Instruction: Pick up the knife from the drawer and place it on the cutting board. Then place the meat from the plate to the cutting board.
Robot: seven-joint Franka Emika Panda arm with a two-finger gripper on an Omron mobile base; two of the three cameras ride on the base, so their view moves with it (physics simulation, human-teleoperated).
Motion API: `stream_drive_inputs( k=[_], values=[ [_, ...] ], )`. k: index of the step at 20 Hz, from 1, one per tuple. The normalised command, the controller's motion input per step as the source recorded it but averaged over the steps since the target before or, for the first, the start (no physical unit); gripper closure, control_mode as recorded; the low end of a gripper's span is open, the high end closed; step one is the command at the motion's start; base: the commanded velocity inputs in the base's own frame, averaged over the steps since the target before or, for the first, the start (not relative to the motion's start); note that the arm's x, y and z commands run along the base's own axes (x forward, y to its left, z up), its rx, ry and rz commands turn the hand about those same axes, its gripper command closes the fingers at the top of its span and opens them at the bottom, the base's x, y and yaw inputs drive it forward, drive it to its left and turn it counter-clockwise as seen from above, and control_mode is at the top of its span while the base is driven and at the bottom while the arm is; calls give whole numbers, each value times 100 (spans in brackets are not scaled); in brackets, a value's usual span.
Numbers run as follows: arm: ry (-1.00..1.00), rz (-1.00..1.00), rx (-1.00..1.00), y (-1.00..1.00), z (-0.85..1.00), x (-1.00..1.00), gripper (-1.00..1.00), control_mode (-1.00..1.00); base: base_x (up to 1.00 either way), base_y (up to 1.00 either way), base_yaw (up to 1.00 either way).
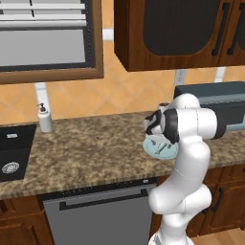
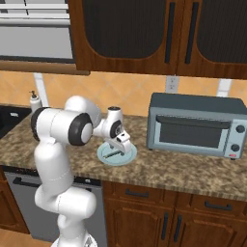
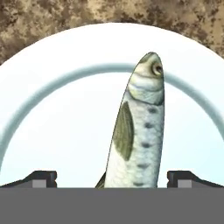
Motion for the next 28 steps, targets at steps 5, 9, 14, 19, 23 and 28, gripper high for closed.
stream_drive_inputs(
  k=[5, 9, 14, 19, 23, 28],
  values=[
    [5, -1, 0, 0, -47, 6, 100, -100, 0, 0, 0],
    [0, 0, 0, 0, -18, -1, 100, -100, 0, 0, 0],
    [-4, 0, 1, 0, 19, -41, 100, -100, 0, 0, 0],
    [-17, 0, 4, 2, 93, -93, 100, -100, 0, 0, 0],
    [-17, 0, 4, 18, 94, -98, 100, -100, 0, 0, 0],
    [-7, 0, 0, 35, 83, -46, 100, -100, 0, 0, 0]
  ],
)
